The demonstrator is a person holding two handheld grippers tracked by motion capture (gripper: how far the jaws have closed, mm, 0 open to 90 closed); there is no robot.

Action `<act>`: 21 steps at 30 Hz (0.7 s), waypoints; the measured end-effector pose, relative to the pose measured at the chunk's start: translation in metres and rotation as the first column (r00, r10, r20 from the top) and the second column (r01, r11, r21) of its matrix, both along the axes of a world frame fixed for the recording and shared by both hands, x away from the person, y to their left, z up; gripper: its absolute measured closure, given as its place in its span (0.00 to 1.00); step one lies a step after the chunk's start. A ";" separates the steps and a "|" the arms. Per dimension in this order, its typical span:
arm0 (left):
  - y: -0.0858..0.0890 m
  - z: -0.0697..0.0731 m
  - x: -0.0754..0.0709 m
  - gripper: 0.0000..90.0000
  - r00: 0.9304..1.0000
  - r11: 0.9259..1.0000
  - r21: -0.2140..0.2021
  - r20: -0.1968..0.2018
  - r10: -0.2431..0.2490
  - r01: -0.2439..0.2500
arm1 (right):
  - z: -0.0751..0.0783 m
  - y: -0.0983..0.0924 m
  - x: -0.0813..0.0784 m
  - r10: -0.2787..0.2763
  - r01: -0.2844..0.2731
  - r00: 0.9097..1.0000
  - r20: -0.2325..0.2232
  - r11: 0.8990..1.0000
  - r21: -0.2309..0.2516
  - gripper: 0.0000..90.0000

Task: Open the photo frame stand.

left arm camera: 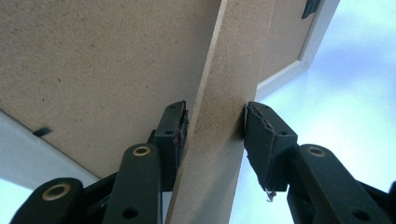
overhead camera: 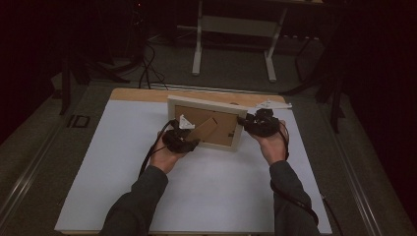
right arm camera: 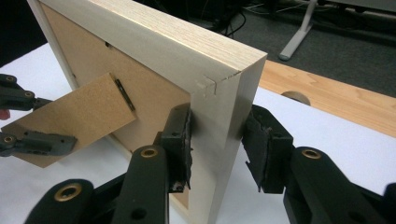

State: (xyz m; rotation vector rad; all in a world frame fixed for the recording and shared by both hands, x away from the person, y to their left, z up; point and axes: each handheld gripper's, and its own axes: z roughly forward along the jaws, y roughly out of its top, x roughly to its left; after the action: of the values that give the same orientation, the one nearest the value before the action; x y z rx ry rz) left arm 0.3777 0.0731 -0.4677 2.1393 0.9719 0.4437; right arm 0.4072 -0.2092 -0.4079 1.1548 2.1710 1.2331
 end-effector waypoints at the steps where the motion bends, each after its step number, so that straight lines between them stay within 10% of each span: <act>1: -0.001 0.000 0.000 0.67 1.000 1.000 0.002 0.000 0.002 -0.002 | 0.000 0.000 0.000 -0.002 0.002 1.000 0.003 1.000 -0.002 0.69; 21: -0.014 -0.002 0.001 0.67 0.996 0.998 0.040 0.069 0.055 -0.058 | 0.001 0.006 -0.013 -0.011 0.018 0.997 0.080 0.996 -0.091 0.70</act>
State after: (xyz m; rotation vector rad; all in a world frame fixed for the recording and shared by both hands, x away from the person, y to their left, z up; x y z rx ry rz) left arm 0.3786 0.0589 -0.4699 2.1239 0.9947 0.5650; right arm 0.3942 -0.2033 -0.4071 1.0645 2.1333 1.1416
